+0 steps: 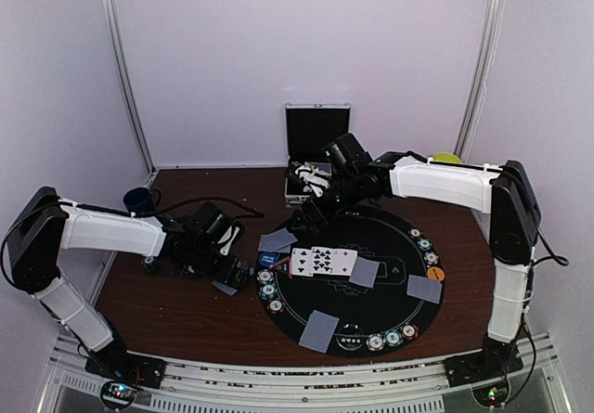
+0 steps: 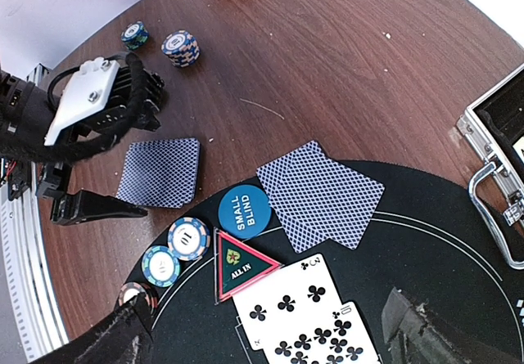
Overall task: Distribute texas hold em gaming equipment
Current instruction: Pick up the face-down deck piles from the center of the board.
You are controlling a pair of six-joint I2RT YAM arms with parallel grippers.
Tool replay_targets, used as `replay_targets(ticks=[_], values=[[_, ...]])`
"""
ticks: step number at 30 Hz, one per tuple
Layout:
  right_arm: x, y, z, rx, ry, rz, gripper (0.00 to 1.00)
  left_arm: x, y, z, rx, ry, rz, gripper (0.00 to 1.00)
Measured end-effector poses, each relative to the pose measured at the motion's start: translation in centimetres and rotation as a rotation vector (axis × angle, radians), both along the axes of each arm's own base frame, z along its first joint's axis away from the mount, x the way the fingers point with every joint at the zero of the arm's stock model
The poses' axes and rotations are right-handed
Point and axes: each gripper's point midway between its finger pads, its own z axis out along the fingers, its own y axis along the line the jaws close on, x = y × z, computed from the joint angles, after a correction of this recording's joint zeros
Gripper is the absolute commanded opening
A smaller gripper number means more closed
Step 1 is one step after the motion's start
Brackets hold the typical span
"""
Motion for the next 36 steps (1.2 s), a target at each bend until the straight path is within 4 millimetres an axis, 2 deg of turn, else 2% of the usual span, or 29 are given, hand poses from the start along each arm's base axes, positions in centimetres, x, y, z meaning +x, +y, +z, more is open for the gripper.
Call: replay_targets(ticks=[11,15,20,29,36], values=[[-0.2,-0.1,-0.7,-0.005,0.008,0.003,1.00,-0.5,0.6,-2.3,0.076,0.063,-0.016,0.98],[-0.2,-0.1,-0.7,-0.005,0.009,0.004,1.00,-0.3,0.6,-2.4,0.087,0.065,-0.017,0.98],[-0.4,-0.3,-0.6,-0.005,0.009,0.004,1.00,-0.3,0.6,-2.5,0.106,0.078,-0.027,0.93],[-0.4,-0.2,0.7,0.019,-0.020,0.007,1.00,0.4,0.1,-2.7,0.139,0.100,-0.047,0.85],[-0.4,-0.3,0.6,0.018,-0.025,0.017,1.00,0.4,0.1,-2.7,0.149,0.106,-0.055,0.78]])
